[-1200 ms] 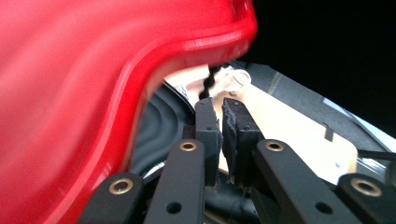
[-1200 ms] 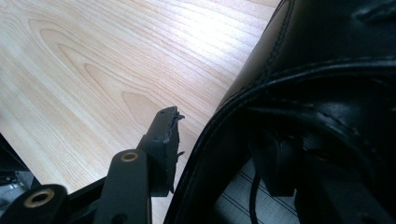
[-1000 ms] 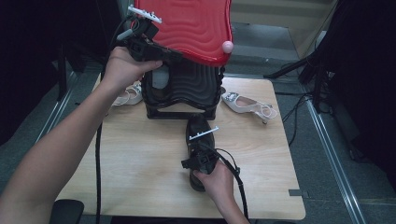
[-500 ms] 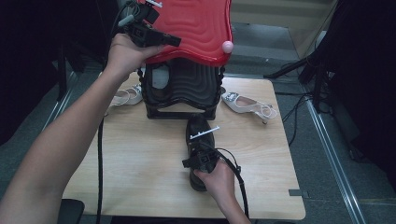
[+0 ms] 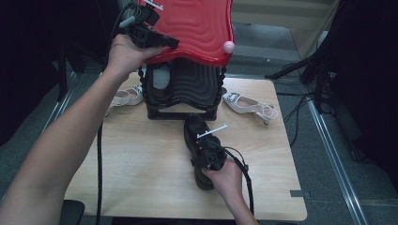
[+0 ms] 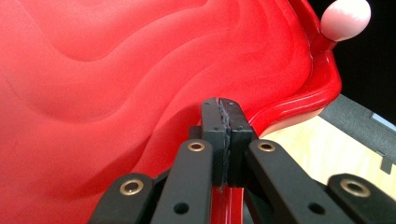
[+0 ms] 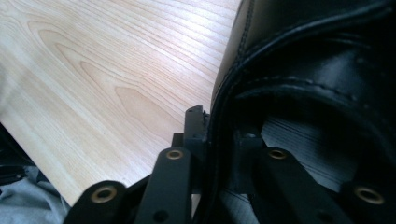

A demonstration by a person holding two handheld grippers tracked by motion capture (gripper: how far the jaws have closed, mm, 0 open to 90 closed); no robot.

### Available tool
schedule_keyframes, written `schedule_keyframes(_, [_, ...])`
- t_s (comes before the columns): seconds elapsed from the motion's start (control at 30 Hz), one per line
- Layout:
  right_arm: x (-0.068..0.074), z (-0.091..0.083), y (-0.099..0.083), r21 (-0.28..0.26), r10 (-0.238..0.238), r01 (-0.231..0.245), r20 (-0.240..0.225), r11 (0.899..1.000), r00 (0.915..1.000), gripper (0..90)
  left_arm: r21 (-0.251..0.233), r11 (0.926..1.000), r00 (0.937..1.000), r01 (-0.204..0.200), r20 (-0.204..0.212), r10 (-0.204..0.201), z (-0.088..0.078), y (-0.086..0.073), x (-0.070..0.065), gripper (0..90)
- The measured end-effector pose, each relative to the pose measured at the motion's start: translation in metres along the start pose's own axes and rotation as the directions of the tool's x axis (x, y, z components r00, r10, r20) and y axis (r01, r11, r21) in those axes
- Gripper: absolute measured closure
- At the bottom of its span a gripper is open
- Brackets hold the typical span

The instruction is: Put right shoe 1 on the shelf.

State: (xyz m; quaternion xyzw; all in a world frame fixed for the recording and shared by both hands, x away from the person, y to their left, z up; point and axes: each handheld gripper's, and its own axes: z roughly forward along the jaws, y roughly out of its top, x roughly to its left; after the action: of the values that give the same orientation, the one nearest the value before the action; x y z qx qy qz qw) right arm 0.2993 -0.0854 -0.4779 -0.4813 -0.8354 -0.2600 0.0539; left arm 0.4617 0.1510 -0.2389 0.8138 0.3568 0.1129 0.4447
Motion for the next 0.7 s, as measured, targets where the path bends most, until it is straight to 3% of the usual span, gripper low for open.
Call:
schedule_keyframes(0.33, [-0.02,-0.028,0.0,-0.068,0.042,-0.048,-0.085,0.997,0.9955,87.2,0.001,1.0,1.0,0.005,0.004,-0.005,0.001,0.001,0.0,90.0])
schedule_keyframes(0.5, [-0.032,-0.044,0.001,-0.093,0.069,-0.083,-0.146,0.992,0.9869,87.6,0.007,1.0,1.0,0.001,0.001,-0.001,0.0,0.001,0.0,90.0])
schedule_keyframes(0.7, [-0.031,-0.053,0.003,-0.113,0.055,-0.074,-0.164,0.991,0.9849,87.4,0.005,1.0,1.0,-0.002,-0.003,0.002,0.001,0.001,-0.001,90.0])
